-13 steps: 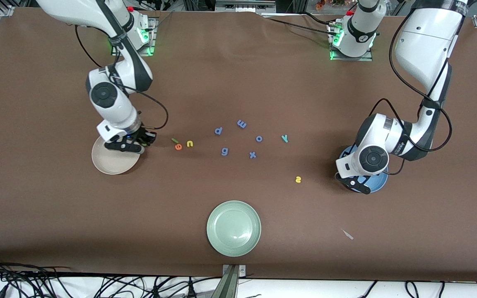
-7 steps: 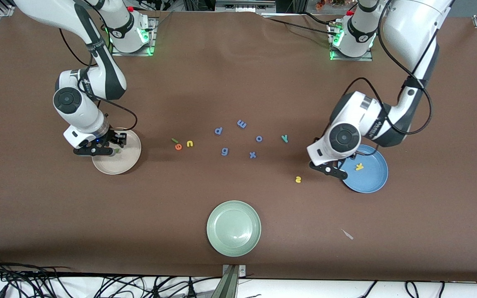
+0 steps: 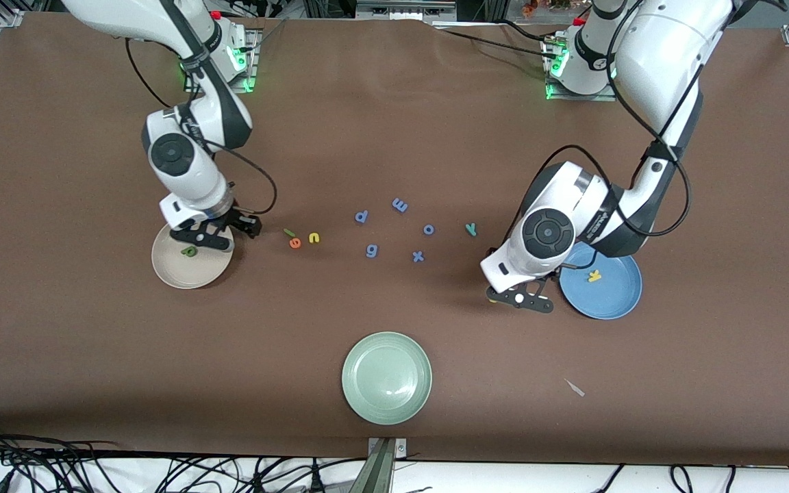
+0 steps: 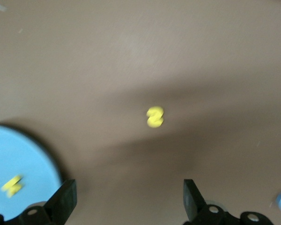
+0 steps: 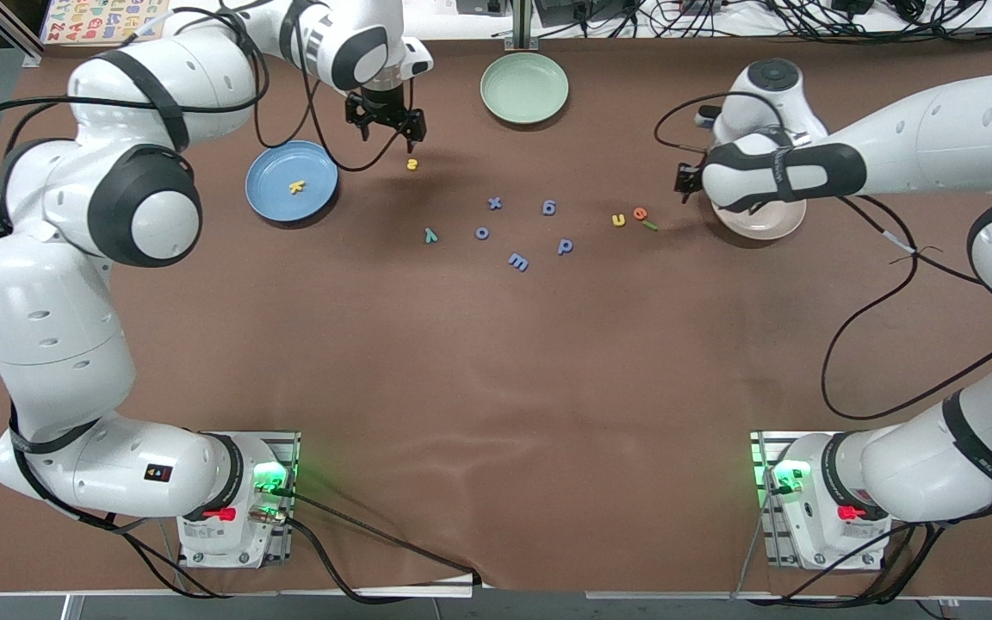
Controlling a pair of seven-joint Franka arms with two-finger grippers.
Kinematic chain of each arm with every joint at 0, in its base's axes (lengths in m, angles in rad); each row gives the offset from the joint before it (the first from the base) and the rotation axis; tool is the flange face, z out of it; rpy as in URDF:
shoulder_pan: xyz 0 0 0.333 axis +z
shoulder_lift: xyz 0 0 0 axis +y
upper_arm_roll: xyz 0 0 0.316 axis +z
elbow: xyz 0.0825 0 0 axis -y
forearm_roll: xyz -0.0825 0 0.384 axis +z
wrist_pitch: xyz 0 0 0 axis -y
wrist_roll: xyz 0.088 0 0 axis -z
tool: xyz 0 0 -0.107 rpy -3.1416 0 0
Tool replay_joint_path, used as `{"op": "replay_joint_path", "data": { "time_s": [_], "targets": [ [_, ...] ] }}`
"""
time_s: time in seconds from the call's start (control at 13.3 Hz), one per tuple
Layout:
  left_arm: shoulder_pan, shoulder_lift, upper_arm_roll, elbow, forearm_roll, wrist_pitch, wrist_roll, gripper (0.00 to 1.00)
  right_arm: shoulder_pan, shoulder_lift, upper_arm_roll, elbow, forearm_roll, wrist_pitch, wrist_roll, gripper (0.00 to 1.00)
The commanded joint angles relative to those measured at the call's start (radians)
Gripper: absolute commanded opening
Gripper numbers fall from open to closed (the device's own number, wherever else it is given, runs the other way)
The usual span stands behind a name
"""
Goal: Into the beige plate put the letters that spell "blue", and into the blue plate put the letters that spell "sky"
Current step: 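Grasp yellow z with the left gripper while the right gripper grasps orange e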
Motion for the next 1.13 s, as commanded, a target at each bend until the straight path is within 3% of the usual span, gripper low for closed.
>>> {"op": "replay_joint_path", "data": {
  "time_s": [0.0,0.3,0.45,0.83,1.06],
  "targets": [
    [-0.012,0.073,0.002,0.041,-0.034,0.100,-0.044,1.00,-0.002,0.032,0.051,0.009,0.002,0.045,0.131,0.74],
    [-0.012,0.125,0.007,0.036,-0.031,0.202,-0.057,0.97,0.045,0.138,0.079,0.138,0.000,0.065,0.179,0.74],
    [-0.010,0.147,0.007,0.034,-0.033,0.208,-0.057,0.85,0.044,0.168,0.077,0.138,-0.007,0.118,0.177,0.74],
    [0.004,0.182,0.011,0.027,-0.033,0.278,-0.064,0.70,0.053,0.233,0.077,0.143,-0.012,0.203,0.179,0.74],
    [0.005,0.185,0.013,0.024,-0.033,0.278,-0.063,0.28,0.054,0.218,0.076,0.112,-0.013,0.203,0.179,0.74]
  ]
}}
